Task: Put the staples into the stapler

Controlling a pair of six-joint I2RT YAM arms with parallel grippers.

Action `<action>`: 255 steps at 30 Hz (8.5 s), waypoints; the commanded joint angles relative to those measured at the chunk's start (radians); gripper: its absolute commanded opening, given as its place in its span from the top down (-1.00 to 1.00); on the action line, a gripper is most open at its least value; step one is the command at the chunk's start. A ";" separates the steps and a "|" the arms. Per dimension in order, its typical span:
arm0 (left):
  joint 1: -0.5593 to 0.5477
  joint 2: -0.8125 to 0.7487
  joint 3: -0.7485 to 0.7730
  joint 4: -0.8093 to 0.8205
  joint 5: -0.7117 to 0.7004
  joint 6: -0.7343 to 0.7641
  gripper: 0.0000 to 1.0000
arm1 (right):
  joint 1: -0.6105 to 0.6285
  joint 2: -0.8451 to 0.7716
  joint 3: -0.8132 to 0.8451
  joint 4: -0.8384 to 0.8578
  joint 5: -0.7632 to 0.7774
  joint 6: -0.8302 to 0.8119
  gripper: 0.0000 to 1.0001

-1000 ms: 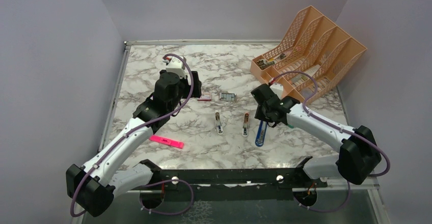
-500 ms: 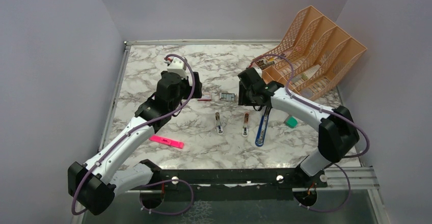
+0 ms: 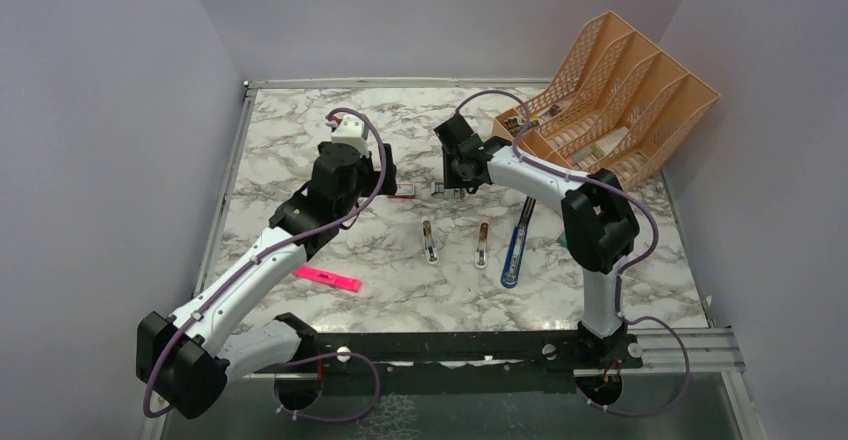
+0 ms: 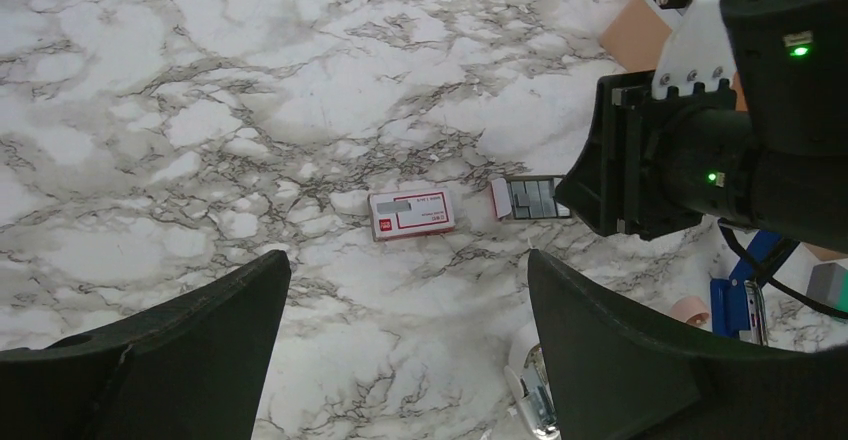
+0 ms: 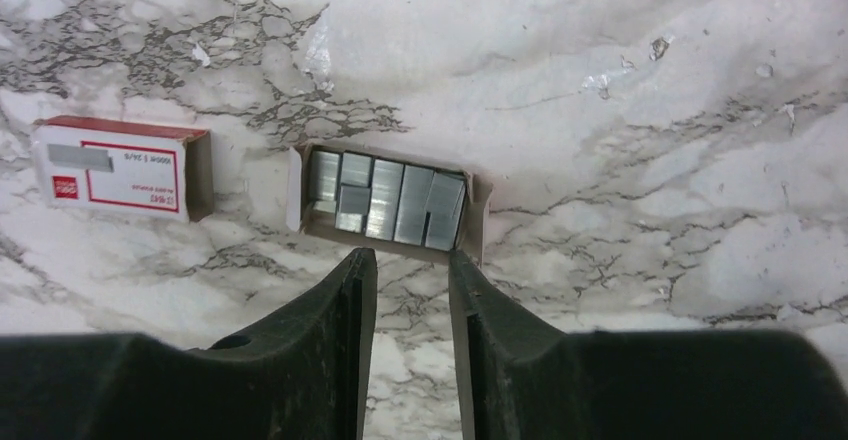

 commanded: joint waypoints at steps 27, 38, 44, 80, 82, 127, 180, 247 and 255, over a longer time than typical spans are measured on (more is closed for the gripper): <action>0.004 0.026 0.001 0.019 -0.031 0.002 -0.79 | -0.024 0.189 0.137 -0.065 0.075 0.030 0.27; 0.004 0.036 0.002 0.020 -0.026 0.000 -0.78 | -0.038 0.191 0.131 -0.062 0.038 0.017 0.48; 0.003 0.038 0.003 0.020 -0.024 -0.001 -0.79 | -0.038 0.168 0.118 -0.058 0.012 0.023 0.55; 0.004 0.034 0.002 0.020 -0.017 -0.005 -0.79 | -0.039 0.057 0.005 -0.056 -0.161 -0.015 0.50; 0.004 0.032 0.001 0.021 -0.017 -0.005 -0.79 | -0.038 0.059 0.004 -0.056 -0.166 -0.023 0.49; 0.003 0.048 0.003 0.021 -0.015 -0.005 -0.79 | -0.018 0.080 0.028 -0.022 -0.125 -0.047 0.48; 0.004 0.039 -0.005 0.021 -0.015 -0.014 -0.79 | -0.018 0.087 -0.002 -0.058 -0.225 0.020 0.48; 0.004 0.032 -0.005 0.021 -0.015 -0.014 -0.79 | 0.005 -0.057 -0.116 -0.119 -0.304 -0.119 0.52; 0.004 0.018 -0.005 0.020 -0.027 -0.012 -0.79 | 0.073 -0.193 -0.254 -0.111 -0.261 -0.008 0.52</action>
